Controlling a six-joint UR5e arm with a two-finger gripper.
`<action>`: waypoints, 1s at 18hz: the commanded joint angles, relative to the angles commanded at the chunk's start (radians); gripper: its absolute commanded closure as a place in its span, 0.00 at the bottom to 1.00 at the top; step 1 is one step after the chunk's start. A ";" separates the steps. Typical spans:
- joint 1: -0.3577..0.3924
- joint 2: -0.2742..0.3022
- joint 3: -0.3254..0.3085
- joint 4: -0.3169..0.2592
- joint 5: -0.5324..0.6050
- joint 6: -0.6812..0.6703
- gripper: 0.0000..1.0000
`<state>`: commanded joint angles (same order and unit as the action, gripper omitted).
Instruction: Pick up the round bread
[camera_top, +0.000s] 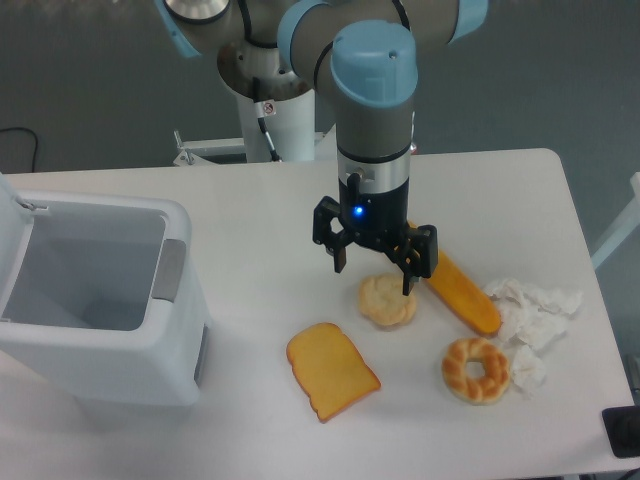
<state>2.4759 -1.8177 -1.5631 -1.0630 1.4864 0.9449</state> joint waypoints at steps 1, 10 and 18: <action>-0.002 -0.011 -0.005 0.000 0.000 0.000 0.00; 0.020 -0.046 -0.011 -0.005 0.011 -0.017 0.00; 0.107 -0.087 -0.029 -0.011 -0.006 -0.101 0.00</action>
<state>2.5832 -1.9051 -1.5922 -1.0738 1.4803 0.8438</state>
